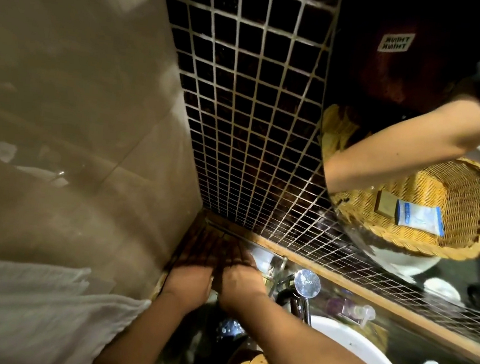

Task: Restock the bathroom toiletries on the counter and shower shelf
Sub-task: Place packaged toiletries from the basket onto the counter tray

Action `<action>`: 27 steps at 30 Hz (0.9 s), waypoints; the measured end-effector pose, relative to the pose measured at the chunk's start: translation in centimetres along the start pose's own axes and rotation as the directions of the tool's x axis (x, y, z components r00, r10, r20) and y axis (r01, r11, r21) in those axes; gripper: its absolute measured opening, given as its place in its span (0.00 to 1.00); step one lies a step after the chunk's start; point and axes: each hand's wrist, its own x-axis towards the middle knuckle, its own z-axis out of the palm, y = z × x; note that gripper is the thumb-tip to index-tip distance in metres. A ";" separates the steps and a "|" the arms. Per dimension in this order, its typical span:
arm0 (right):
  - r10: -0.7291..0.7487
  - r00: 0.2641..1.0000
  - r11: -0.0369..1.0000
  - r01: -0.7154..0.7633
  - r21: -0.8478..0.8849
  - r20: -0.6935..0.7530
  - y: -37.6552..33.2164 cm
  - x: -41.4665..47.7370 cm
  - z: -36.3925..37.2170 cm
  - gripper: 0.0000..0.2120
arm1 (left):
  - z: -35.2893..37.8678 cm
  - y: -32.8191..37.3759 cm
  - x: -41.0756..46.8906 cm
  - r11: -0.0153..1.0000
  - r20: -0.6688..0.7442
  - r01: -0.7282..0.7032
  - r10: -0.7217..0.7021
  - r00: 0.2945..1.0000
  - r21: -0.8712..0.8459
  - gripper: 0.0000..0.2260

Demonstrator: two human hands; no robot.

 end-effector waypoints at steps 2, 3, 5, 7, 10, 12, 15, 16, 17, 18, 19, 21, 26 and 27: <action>-0.004 1.000 0.999 0.004 -0.036 0.004 -0.3 0.3 0.3 0.36 | 0.2 -0.3 0.1 0.999 0.054 0.031 -0.030 0.998 -0.015 0.35; -0.005 1.000 0.999 0.005 -0.045 0.005 -0.4 0.5 0.5 0.37 | 0.2 -0.4 0.2 0.999 0.074 0.049 -0.047 0.996 -0.014 0.35; 0.010 1.000 0.999 -0.009 -0.047 0.012 -0.5 0.7 1.0 0.39 | 0.3 -0.7 0.2 0.999 0.090 0.043 -0.041 0.995 -0.028 0.35; 0.034 0.999 0.999 -0.033 -0.031 0.026 -0.4 0.8 1.4 0.41 | 0.3 -0.9 0.1 0.998 0.064 0.032 -0.029 0.998 -0.058 0.37; 0.037 0.999 0.999 -0.037 0.027 0.003 -0.1 0.6 1.3 0.40 | 0.2 -1.1 -0.1 0.999 0.043 0.036 -0.035 0.998 -0.030 0.37; 0.003 0.998 0.998 0.001 0.067 -0.057 0.3 0.0 0.7 0.40 | -0.1 -0.8 -0.3 0.999 0.027 0.036 -0.036 0.999 -0.011 0.37; -0.047 0.991 0.997 0.055 0.060 -0.126 0.8 -1.4 -0.6 0.37 | -0.9 -0.2 -0.8 0.999 -0.050 0.039 -0.038 0.998 0.027 0.33; -0.044 0.990 0.995 0.054 0.078 -0.133 0.9 -2.1 -1.1 0.36 | -1.3 0.1 -1.0 0.999 -0.056 0.047 -0.046 0.997 0.022 0.32; -0.039 0.990 0.994 0.053 0.098 -0.138 1.0 -2.8 -1.5 0.35 | -1.9 0.4 -1.5 0.998 -0.049 0.063 -0.062 0.997 0.012 0.33; -0.032 0.990 0.992 0.048 0.118 -0.137 1.0 -3.5 -1.9 0.35 | -2.6 0.8 -2.0 0.996 -0.044 0.085 -0.085 0.995 0.002 0.34; -0.016 0.991 0.988 0.036 0.150 -0.129 1.1 -4.4 -2.4 0.35 | -3.2 1.0 -2.5 0.995 -0.037 0.103 -0.103 0.994 0.000 0.37; 0.023 0.994 0.975 0.002 0.224 -0.106 1.3 -6.2 -3.1 0.35 | -4.2 1.5 -3.2 0.993 0.015 0.117 -0.118 0.993 0.023 0.38; 0.050 0.991 0.986 -0.028 0.167 -0.125 1.8 -11.6 -4.1 0.37 | -7.4 3.6 -5.7 0.997 -0.023 0.059 -0.060 0.998 -0.043 0.29; 0.054 0.989 0.990 -0.035 0.139 -0.138 1.9 -12.7 -4.2 0.37 | -7.9 4.1 -6.3 0.996 -0.054 0.048 -0.052 0.997 -0.074 0.27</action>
